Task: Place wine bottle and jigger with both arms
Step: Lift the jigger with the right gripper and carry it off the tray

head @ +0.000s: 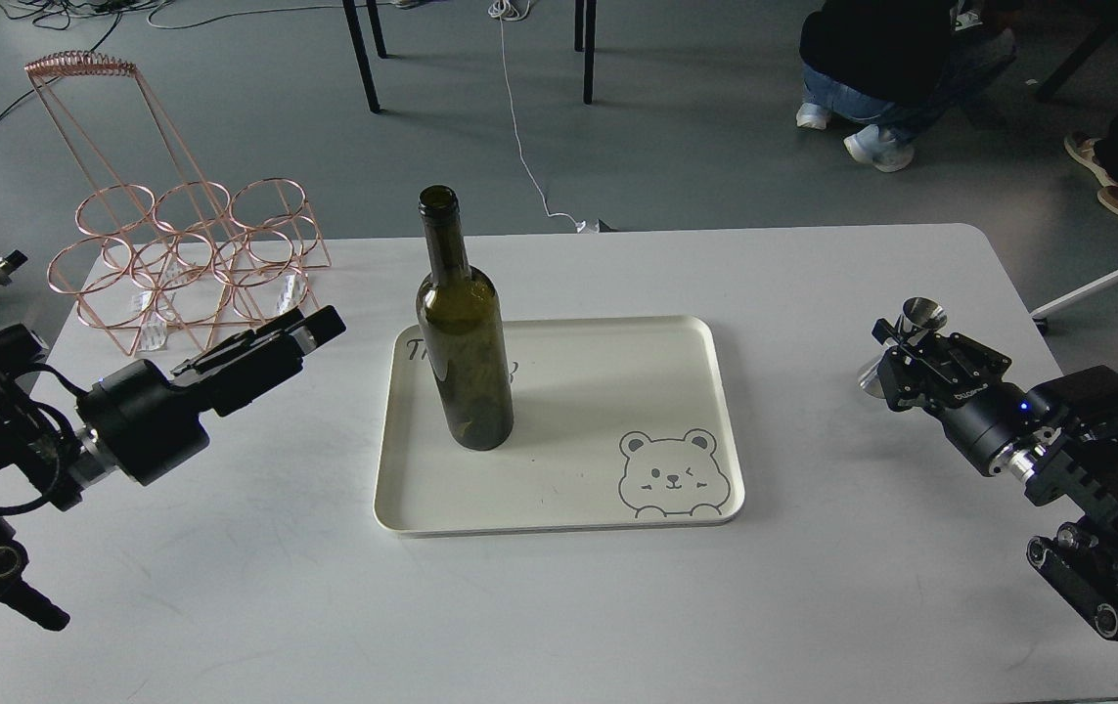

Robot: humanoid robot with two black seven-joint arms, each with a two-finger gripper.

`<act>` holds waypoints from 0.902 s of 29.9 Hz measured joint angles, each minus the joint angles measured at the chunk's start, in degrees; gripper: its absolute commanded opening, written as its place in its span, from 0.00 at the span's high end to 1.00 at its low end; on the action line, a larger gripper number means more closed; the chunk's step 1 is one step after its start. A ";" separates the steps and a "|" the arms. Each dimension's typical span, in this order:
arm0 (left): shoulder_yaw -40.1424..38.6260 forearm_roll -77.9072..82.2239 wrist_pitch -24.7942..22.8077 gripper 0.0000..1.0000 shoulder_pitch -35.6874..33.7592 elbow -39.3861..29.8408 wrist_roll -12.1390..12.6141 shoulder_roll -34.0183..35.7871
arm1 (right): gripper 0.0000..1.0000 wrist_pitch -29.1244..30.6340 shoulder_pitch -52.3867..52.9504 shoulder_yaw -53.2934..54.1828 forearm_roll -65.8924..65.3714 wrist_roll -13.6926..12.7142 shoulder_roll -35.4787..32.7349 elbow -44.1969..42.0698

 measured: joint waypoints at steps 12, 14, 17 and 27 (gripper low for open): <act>0.00 0.00 -0.05 0.02 0.00 0.00 0.01 -0.19 | 0.62 0.00 -1.27 -0.45 1.22 0.00 0.06 -0.57; 0.00 0.00 -0.05 0.02 0.00 0.00 0.01 -0.19 | 0.43 0.00 -1.38 -0.46 1.24 0.00 0.05 -0.60; 0.02 0.00 -0.06 0.02 0.00 0.00 0.01 -0.19 | 0.28 0.00 -1.65 -0.46 1.55 0.00 0.01 -0.60; 0.08 0.05 -0.09 0.02 0.00 -0.18 0.01 -0.10 | 0.06 0.00 -2.61 -0.53 2.92 0.00 -1.88 0.10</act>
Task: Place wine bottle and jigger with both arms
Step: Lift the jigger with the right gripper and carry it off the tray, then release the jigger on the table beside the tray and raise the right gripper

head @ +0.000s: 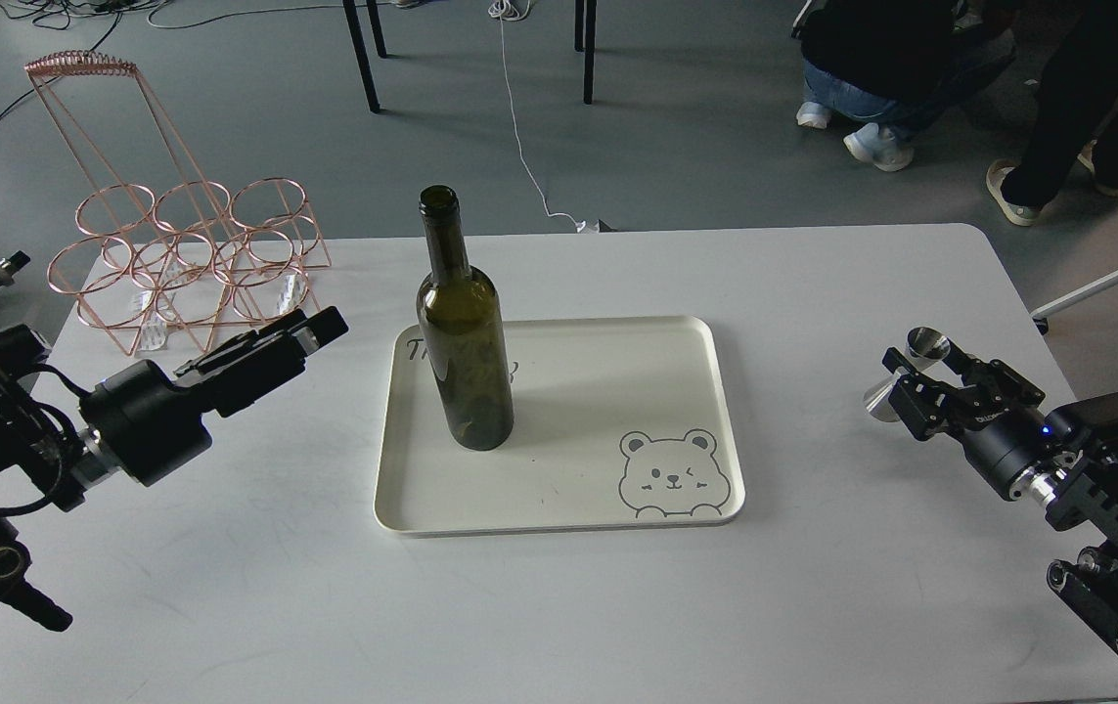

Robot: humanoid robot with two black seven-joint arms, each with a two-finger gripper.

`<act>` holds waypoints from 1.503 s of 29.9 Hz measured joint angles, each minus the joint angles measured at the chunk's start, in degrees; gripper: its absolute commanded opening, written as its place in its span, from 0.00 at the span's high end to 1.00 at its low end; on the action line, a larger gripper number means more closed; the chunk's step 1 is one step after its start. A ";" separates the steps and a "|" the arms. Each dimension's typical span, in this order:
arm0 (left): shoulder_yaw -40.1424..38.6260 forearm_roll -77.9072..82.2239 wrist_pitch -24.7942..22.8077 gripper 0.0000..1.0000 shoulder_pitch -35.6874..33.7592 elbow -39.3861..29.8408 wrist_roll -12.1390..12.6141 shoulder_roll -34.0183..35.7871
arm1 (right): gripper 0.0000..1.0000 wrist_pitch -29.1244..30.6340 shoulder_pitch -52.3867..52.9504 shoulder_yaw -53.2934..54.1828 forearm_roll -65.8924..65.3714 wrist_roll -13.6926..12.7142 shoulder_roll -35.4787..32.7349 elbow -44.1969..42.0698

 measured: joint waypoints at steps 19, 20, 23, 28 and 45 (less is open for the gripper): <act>-0.09 0.09 0.09 0.02 -0.53 -0.63 0.00 0.17 | 0.05 0.00 -3.20 -18.33 27.91 0.01 -22.30 16.11; -0.09 0.07 0.09 0.02 -0.52 -0.63 0.00 0.17 | 0.05 0.00 -2.93 -20.10 31.87 -0.02 -24.05 17.98; -0.09 0.05 0.09 0.02 -0.52 -0.62 0.00 0.07 | 0.05 2.35 -1.69 -22.76 42.12 -0.02 -28.09 22.95; -0.09 0.04 0.09 0.02 -0.53 -0.62 0.00 0.02 | 0.05 13.75 1.43 -20.93 56.60 -0.02 -32.49 31.16; -0.21 4.24 1.85 0.02 -5.57 -2.56 0.00 0.73 | 0.04 46.20 18.29 -13.33 101.56 0.00 -22.62 30.91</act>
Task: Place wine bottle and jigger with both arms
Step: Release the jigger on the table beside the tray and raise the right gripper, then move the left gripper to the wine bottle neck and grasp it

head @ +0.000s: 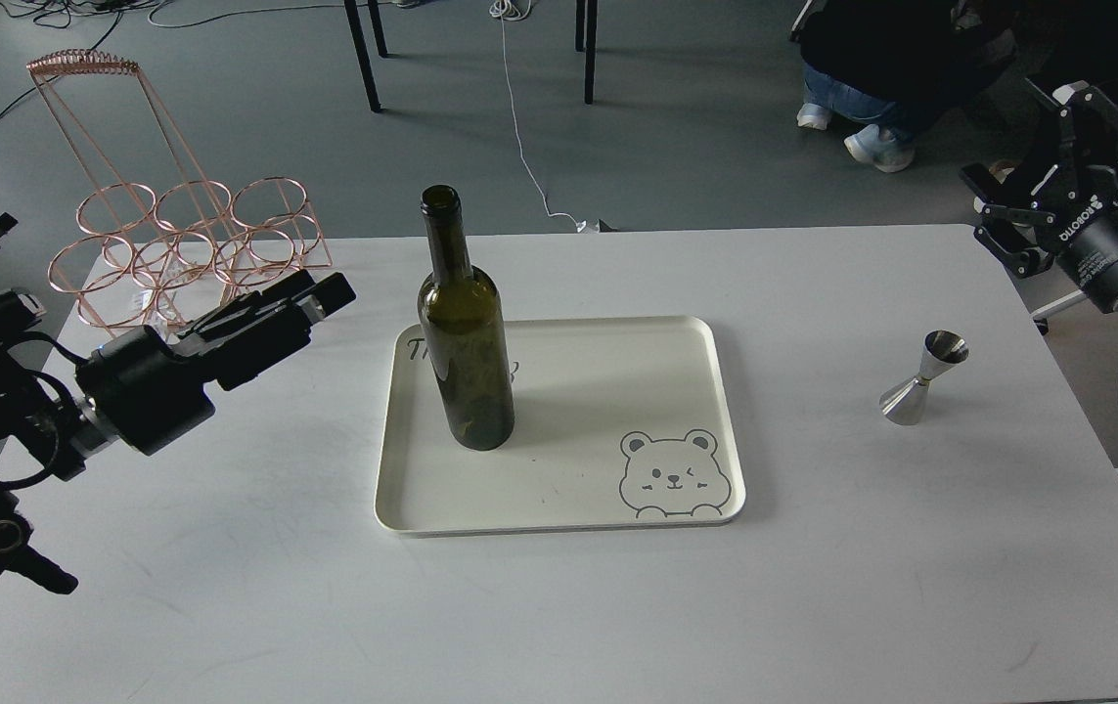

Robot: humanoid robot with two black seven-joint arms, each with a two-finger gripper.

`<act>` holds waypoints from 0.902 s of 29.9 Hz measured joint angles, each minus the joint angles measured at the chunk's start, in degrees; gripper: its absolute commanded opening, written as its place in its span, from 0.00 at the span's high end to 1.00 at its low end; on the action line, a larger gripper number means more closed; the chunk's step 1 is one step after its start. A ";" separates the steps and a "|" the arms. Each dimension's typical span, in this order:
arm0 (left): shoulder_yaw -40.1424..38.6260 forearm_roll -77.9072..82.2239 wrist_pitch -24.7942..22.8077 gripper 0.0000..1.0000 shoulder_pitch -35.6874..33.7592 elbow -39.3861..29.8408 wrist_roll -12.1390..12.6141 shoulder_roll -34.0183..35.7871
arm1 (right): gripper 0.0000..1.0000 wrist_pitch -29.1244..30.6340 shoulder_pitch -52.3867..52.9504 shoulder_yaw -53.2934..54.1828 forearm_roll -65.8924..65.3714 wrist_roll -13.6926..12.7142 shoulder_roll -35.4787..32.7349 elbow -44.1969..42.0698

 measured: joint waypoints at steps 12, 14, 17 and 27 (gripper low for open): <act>1.69 18.96 4.50 0.02 -7.65 -0.29 -0.01 -0.18 | 0.04 1.25 -0.65 -0.93 0.66 0.00 9.06 -6.53; 2.71 21.42 5.35 0.02 -8.11 0.00 -0.01 -0.45 | 0.04 1.30 -0.76 -0.93 0.63 0.00 9.09 -6.53; 4.36 23.42 5.92 0.02 -8.61 0.30 -0.01 -1.29 | 0.04 1.31 -0.87 -0.93 0.59 0.00 9.10 -6.50; 12.27 23.89 5.81 0.02 -15.70 3.45 0.00 -3.69 | 0.04 1.32 -1.40 -1.01 0.27 0.00 9.27 -6.46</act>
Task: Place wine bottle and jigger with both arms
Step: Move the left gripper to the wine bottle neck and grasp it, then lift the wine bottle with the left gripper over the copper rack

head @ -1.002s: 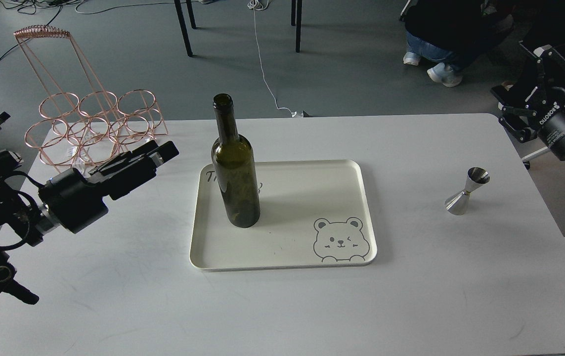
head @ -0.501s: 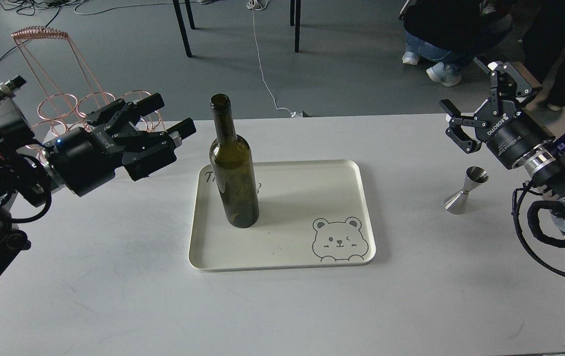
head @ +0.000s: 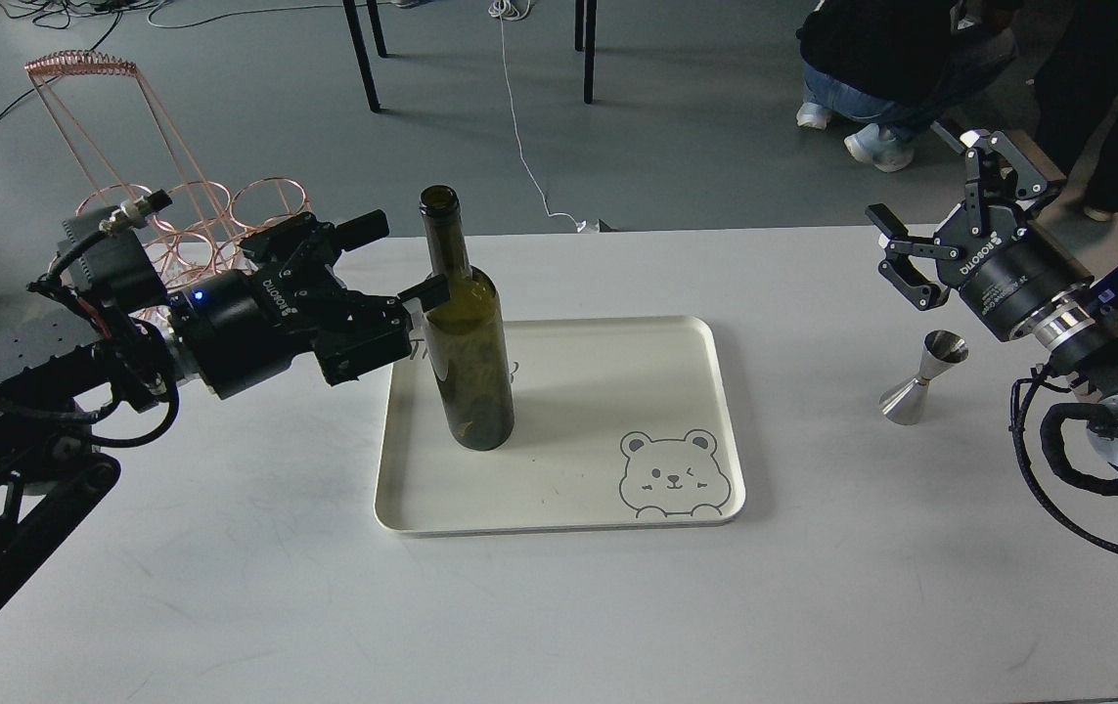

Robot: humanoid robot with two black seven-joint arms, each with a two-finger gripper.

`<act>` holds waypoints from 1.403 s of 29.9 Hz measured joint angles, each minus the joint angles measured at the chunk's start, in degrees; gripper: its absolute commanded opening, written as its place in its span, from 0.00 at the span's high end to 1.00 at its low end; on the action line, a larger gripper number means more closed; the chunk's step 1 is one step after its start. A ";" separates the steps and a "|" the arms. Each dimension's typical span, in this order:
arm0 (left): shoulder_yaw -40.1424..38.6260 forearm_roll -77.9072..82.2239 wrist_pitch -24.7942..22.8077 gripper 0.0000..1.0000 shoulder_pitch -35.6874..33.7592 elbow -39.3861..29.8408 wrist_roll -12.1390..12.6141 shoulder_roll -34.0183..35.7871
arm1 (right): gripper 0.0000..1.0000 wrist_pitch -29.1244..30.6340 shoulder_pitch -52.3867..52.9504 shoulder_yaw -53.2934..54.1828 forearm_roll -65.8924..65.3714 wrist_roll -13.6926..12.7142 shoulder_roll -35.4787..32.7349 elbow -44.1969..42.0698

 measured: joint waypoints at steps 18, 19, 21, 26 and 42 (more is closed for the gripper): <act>3.51 -0.13 -0.10 0.07 -6.26 7.97 0.00 -4.67 | 0.04 -0.01 -1.07 -0.02 -0.03 -0.01 -0.47 0.23; 3.51 -0.16 -0.10 0.09 -6.32 8.05 0.00 -4.68 | 0.04 -0.01 -1.07 -0.04 -0.03 -0.01 -0.47 0.23; 3.51 -0.21 -0.12 0.15 -6.43 8.15 0.00 -4.69 | 0.04 -0.01 -1.07 -0.07 -0.03 -0.01 -0.47 0.23; 3.51 -0.23 -0.64 0.36 -6.48 8.17 0.00 -4.70 | 0.04 0.01 -1.07 -0.04 -0.03 -0.01 -0.41 0.22; 3.47 -0.57 -0.82 0.86 -6.65 8.08 0.02 -4.72 | 0.04 -0.10 -1.11 0.01 -0.05 -0.01 -0.14 0.13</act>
